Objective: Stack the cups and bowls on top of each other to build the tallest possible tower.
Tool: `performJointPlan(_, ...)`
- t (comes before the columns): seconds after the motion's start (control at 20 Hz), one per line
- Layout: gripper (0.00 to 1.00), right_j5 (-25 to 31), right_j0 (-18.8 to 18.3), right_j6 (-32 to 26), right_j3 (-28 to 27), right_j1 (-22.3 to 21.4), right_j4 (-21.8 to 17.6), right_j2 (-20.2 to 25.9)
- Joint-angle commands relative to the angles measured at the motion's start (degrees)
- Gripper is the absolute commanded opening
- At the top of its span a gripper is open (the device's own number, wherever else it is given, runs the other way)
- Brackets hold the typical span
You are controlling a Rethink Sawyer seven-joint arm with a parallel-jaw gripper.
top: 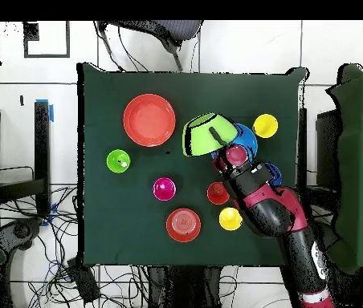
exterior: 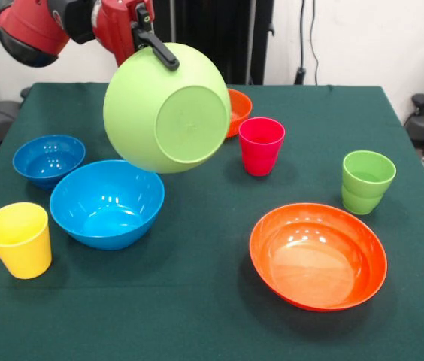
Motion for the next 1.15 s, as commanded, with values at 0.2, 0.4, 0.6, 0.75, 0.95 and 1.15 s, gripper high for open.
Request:
performJointPlan(0.2, 0.00, -1.6, 1.5, -0.5, 4.3, 0.8, -2.6, -7.0)
performJointPlan(0.4, 0.00, -0.9, 1.8, 0.3, 5.4, -0.7, -2.2, -7.2)
performJointPlan(0.6, 0.00, -1.5, 2.4, 1.4, 5.7, -1.7, -2.7, -7.7)
performJointPlan(0.75, 0.00, -3.0, 3.9, 5.3, 6.2, -4.3, -3.8, -7.6)
performJointPlan(0.95, 0.00, -3.3, 3.6, 5.5, 6.5, -4.3, -3.2, -7.6)
performJointPlan(1.15, 0.00, -3.4, 3.0, 4.2, 5.8, -3.8, -3.0, -8.0)
